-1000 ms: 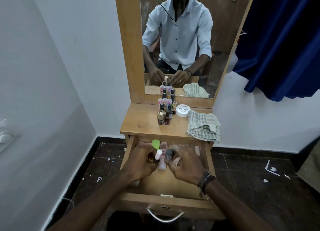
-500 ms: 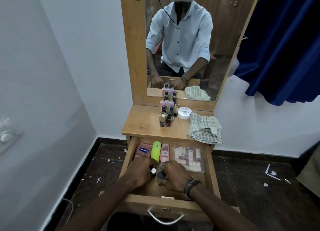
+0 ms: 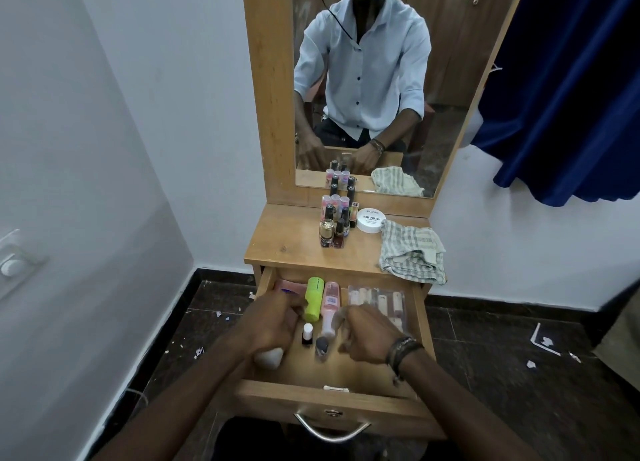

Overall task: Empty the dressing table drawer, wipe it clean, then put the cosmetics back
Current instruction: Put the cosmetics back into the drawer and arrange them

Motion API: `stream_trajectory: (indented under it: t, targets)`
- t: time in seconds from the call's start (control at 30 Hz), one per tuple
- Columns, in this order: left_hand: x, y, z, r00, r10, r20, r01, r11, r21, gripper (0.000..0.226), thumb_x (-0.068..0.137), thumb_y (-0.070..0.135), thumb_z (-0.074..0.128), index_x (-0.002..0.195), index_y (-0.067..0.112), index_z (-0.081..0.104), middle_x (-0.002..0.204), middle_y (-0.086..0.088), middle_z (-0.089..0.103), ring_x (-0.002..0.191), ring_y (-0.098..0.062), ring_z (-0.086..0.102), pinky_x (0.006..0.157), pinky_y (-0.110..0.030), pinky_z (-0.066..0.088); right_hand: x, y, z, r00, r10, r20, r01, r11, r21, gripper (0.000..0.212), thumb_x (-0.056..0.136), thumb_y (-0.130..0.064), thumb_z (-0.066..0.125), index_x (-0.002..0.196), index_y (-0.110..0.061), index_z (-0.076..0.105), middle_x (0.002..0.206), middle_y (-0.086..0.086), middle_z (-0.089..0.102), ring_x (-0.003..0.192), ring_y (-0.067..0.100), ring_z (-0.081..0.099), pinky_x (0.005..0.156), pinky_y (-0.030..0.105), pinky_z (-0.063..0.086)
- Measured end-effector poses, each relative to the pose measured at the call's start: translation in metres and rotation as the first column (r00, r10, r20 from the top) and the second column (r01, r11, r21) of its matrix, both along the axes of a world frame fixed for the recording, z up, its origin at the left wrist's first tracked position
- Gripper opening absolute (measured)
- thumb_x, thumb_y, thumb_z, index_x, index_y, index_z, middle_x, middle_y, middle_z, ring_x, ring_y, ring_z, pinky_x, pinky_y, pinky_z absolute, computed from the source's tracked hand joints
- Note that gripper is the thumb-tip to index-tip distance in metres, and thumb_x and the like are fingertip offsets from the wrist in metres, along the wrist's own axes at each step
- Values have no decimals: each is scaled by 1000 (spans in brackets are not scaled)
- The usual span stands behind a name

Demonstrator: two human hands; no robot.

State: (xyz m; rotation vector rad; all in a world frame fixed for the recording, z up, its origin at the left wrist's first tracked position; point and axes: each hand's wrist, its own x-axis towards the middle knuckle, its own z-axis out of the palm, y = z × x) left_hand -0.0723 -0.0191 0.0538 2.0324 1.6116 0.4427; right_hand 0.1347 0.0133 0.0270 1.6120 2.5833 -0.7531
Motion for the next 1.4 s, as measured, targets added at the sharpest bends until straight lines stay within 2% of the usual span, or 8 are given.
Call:
stream_trajectory:
  t: [0.07,0.17,0.27,0.47,0.73,0.93,1.17,1.4]
  targets:
    - [-7,7,9,998,19,60,-21,999,34,45,79,-3,59,114,21,71,105,16,65,99,1,64,81,-11,49,4,8,9,999,-14,37,11,997,76,36,78,-15,73,109,-28,61,102,-4,63,92,16,60,80,34,52]
    - [-15,20,-2,999,21,-32,-17,993,113,46,70,10,55,111,22,73,112,6,72,106,-17,66,82,-31,55,0,15,15,982,46,182,-88,969,231,43,78,-15,70,120,-18,58,120,6,56,105,27,57,88,38,48]
    - [-10,33,-24,988,-45,-150,65,989,130,36,79,14,52,108,23,71,119,4,69,111,-20,62,87,-37,52,-11,17,7,961,108,256,-171,957,236,65,75,-18,75,133,-13,47,136,10,44,113,32,54,92,41,47]
    - [13,50,-42,922,-138,-363,169,984,54,60,82,19,67,140,23,50,151,-3,44,134,-26,46,107,-42,43,-21,24,-11,944,149,295,-216,954,209,87,73,-28,79,142,-5,33,152,15,23,128,38,43,102,45,40]
    - [12,58,-50,951,-125,-282,154,985,81,42,86,16,63,127,22,60,144,-2,49,126,-27,54,102,-38,46,-17,29,-20,933,210,291,-293,914,281,64,79,-40,64,133,-13,42,144,15,30,102,40,58,91,45,42]
    - [3,56,-58,941,-159,-300,202,972,117,48,89,17,59,135,32,56,151,1,43,131,-28,49,105,-37,45,-5,20,-12,972,221,76,-234,934,272,50,86,-31,50,133,-13,45,141,10,43,106,36,57,83,42,51]
    - [1,49,-56,937,-172,-304,240,950,199,50,89,4,59,137,16,56,152,-6,45,136,-29,47,105,-34,43,3,17,-4,936,63,-346,54,946,319,35,90,-22,50,121,-14,62,115,1,67,101,16,62,86,32,52]
    - [2,44,-52,978,-91,-187,131,967,217,40,92,5,54,130,15,62,143,-2,55,129,-20,52,98,-21,39,2,20,3,949,14,-315,120,908,402,44,95,-28,50,133,-7,53,122,9,64,108,24,61,88,40,52]
